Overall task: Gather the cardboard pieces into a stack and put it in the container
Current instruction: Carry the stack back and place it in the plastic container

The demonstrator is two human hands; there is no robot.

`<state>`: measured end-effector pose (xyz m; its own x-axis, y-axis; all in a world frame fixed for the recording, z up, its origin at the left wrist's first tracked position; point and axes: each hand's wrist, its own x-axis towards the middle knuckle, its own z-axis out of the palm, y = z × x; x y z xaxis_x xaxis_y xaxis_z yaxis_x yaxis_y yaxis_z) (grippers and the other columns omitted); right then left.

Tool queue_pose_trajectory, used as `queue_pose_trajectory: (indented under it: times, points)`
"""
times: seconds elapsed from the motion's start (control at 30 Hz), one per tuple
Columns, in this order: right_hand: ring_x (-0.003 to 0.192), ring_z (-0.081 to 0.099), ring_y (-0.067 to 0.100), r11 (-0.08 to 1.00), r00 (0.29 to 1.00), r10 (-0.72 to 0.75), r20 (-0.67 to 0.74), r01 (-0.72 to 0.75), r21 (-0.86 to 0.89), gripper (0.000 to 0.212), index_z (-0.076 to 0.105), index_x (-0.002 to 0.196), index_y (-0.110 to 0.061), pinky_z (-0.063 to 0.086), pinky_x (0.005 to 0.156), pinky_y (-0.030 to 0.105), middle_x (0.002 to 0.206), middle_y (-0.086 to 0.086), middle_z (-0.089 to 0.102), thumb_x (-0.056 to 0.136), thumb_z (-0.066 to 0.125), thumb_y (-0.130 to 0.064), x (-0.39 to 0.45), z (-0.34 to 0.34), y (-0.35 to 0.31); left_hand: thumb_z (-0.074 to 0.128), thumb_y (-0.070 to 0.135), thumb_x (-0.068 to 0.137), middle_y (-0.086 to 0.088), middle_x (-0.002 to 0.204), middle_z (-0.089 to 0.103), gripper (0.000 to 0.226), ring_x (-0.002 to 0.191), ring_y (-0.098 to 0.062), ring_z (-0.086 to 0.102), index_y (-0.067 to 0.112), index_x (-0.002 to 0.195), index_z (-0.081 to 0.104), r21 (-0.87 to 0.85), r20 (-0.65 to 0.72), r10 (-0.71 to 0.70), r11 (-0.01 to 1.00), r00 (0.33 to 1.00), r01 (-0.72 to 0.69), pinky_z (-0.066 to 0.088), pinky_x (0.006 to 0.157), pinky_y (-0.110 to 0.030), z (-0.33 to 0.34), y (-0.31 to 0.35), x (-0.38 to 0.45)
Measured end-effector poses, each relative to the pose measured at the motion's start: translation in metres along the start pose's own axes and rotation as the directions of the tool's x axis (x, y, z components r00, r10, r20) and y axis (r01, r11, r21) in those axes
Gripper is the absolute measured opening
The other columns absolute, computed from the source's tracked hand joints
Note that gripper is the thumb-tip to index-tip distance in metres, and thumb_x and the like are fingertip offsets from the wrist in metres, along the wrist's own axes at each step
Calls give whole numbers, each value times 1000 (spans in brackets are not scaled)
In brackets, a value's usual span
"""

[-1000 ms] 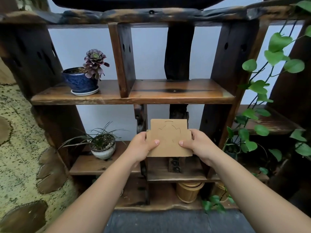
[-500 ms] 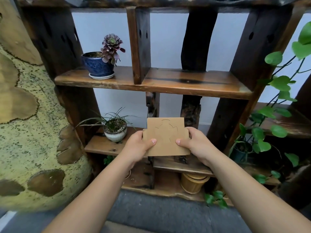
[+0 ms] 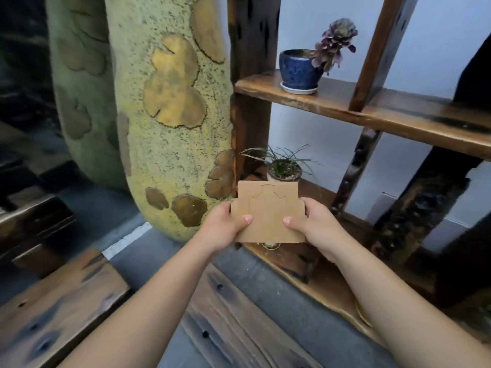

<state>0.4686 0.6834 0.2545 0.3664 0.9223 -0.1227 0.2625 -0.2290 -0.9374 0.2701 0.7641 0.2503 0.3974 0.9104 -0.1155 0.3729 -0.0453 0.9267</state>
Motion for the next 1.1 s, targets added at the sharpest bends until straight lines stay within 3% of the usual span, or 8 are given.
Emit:
queue_pose_trajectory:
  times: [0.27, 0.4, 0.67, 0.77, 0.87, 1.0, 1.07, 1.1]
  points:
    - [101, 63, 17, 988, 964, -88, 251, 117, -101, 38, 60, 117, -19, 52, 88, 40, 113, -1, 67, 82, 73, -15, -8, 157, -51, 68, 22, 87, -6, 113, 69, 36, 102, -20, 65, 9, 120, 60, -19, -257, -123, 992, 959, 122, 51, 93, -38, -137, -65, -75]
    - [102, 62, 17, 970, 911, -105, 400, 182, -159, 39, 59, 117, -19, 52, 90, 42, 114, -1, 67, 81, 74, -18, -27, 247, -71, 68, 22, 88, 10, 91, 68, 11, 71, 12, 61, 21, 97, 62, -35, -391, -173, 984, 904, 174, 44, 59, -3, -202, -112, -126]
    - [108, 60, 20, 923, 711, -123, 692, 339, -184, 42, 57, 123, -17, 49, 95, 40, 118, -1, 64, 84, 73, -19, -72, 401, -94, 66, 27, 89, 2, 110, 66, 33, 94, -13, 62, 15, 119, 58, -189, -619, -368, 927, 694, 324, 49, 77, -26, -284, -179, -235]
    - [104, 63, 20, 920, 605, -110, 788, 362, -150, 39, 59, 118, -16, 51, 92, 42, 116, 1, 67, 82, 74, -16, -87, 454, -96, 68, 25, 88, 1, 111, 66, 36, 97, -15, 62, 13, 121, 59, -271, -693, -434, 897, 575, 350, 49, 84, -27, -302, -202, -275]
    - [92, 60, 4, 902, 439, -111, 891, 422, -95, 31, 57, 108, -27, 48, 70, 23, 103, -12, 64, 83, 73, -20, -109, 505, -95, 68, 21, 87, -4, 113, 68, 36, 102, -20, 64, 10, 120, 60, -410, -746, -521, 850, 415, 331, 51, 95, -41, -306, -220, -318]
    - [86, 59, 1, 848, 170, -70, 983, 529, -31, 28, 56, 100, -35, 45, 63, 22, 95, -19, 62, 81, 73, -24, -156, 569, -96, 68, 20, 87, -5, 110, 69, 32, 98, -19, 66, 11, 117, 61, -577, -777, -619, 773, 116, 263, 53, 90, -41, -293, -241, -376]
    - [84, 60, 1, 836, 146, -85, 986, 549, -9, 27, 56, 96, -35, 46, 63, 23, 94, -18, 63, 80, 74, -24, -167, 582, -96, 68, 23, 87, -3, 108, 69, 31, 95, -16, 66, 12, 115, 61, -593, -775, -629, 759, 66, 267, 55, 79, -31, -290, -243, -389]
    - [86, 62, 3, 821, 56, -62, 996, 571, 19, 27, 57, 98, -33, 50, 67, 26, 96, -15, 65, 80, 75, -23, -184, 594, -93, 68, 24, 87, -1, 106, 70, 29, 93, -14, 65, 14, 113, 62, -627, -767, -641, 739, -29, 249, 53, 72, -24, -280, -246, -405]
